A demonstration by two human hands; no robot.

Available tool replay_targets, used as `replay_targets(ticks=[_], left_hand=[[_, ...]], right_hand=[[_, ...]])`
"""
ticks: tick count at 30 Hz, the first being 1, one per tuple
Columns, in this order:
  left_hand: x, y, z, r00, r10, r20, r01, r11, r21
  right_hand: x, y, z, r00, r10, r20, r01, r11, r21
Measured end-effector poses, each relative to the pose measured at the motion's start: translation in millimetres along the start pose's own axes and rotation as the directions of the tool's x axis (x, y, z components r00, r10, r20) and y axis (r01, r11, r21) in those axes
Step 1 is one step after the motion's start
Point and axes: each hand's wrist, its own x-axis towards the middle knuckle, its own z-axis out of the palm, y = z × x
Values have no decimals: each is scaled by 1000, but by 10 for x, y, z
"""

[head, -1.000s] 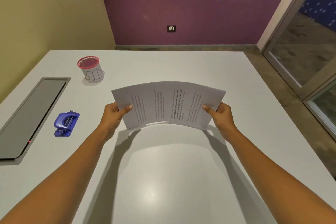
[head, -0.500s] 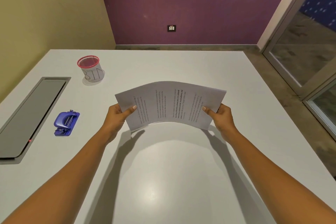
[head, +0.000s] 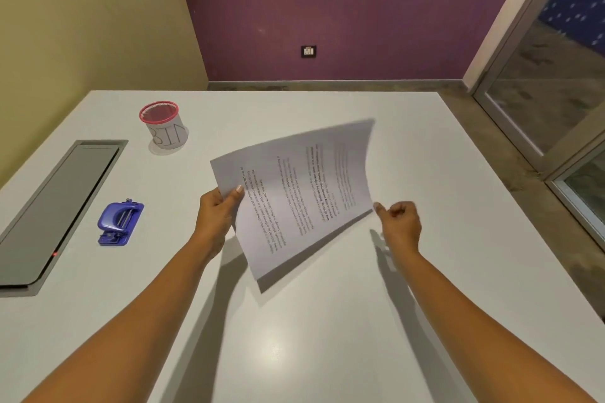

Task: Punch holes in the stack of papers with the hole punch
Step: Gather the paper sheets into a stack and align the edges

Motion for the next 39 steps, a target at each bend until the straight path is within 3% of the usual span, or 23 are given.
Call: replay_targets(ticks=[2,5,8,10,13,16,19,23,26,31,39], left_hand=[[-10,-10,24,1000,-10,-17,9,997,-74],[-38,-16,70,999,-44,-30,36,973,-230],[-74,-28,117,996,-76,-39,61,949,-309],[-101,-50,145,996,-88,-33,72,940,-332],[-141,-103,147,995,-101,-16,90,939,-332],[-141,-119,72,991,-122,-59,96,939,-330],[-72,-71,-72,991,-94,-99,59,950,-306],[-1,19,-161,999,-20,37,19,1000,24],[25,74,-109,988,16,151,-31,994,103],[91,195,-28,988,122,95,-126,991,39],[42,95,-27,987,122,103,-127,991,42]], right_hand=[[-83,30,62,968,174,180,-166,984,-61],[-201,10,154,809,379,450,-397,916,-58],[-267,-52,250,695,333,637,-521,844,127],[-271,-87,303,707,234,668,-557,766,321],[-255,-163,319,778,123,616,-454,787,417],[-218,-251,273,848,53,528,-271,899,344],[-148,-316,213,888,-29,459,-138,935,326],[-83,-455,140,896,-154,416,48,966,255],[-83,-559,131,879,-234,414,132,956,261],[-127,-640,167,865,-305,400,200,938,282],[-144,-442,184,859,-286,424,185,947,264]])
